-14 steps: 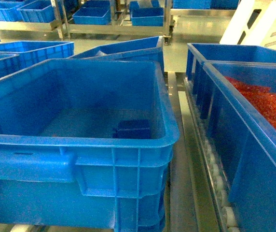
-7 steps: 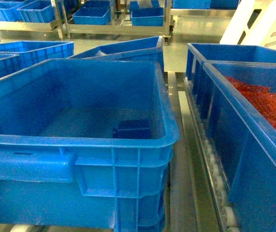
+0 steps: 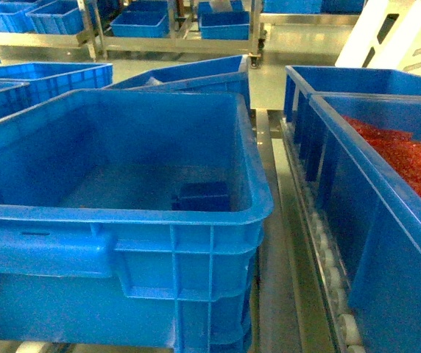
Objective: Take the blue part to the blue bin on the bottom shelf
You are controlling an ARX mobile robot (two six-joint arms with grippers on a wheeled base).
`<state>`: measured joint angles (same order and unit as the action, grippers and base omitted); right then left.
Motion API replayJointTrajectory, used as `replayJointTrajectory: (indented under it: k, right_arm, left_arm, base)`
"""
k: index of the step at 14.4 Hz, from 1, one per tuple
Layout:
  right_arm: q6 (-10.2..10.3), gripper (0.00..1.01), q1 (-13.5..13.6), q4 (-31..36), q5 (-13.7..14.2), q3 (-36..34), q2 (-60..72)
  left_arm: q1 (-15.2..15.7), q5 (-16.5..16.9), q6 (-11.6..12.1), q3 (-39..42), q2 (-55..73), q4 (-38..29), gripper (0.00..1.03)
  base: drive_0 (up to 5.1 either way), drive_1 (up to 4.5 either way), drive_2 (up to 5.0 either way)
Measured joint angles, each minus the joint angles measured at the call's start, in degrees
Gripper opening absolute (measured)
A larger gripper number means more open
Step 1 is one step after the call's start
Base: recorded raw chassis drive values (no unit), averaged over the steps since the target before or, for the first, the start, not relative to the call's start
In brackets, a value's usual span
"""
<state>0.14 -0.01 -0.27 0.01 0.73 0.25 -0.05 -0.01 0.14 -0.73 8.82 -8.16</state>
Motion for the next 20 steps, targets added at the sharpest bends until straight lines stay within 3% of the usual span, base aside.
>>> replayJointTrajectory:
  k: [1, 6, 7, 14, 20]
  right_arm:
    - [0.0, 0.98, 0.0, -0.04, 0.02, 0.0, 0.0]
    - [0.0, 0.98, 0.0, 0.0, 0.0, 0.0, 0.0]
    - [0.0, 0.98, 0.0, 0.0, 0.0, 0.0, 0.0]
    - [0.0, 0.98, 0.0, 0.0, -0.02, 0.0, 0.0]
    - [0.0, 0.98, 0.0, 0.0, 0.0, 0.0, 0.0]
  left_arm:
    - [0.0, 0.15, 0.02, -0.02, -6.14, 8.63, 0.02]
    - [0.02, 0.0, 0.02, -0.02, -8.44, 8.39, 0.02]
    - [0.02, 0.0, -0.04, -0.02, -8.44, 8.41, 0.09]
    - [0.02, 0.0, -0.02, -0.02, -8.44, 8.41, 0.99]
    - [0.02, 0.0, 0.0, -0.02, -8.44, 8.39, 0.98]
  base:
    - [0.0, 0.0, 0.0]
    - [0.0, 0.0, 0.0]
    - [0.0, 0.0, 0.0]
    - [0.0, 0.0, 0.0]
    - [0.0, 0.0, 0.0]
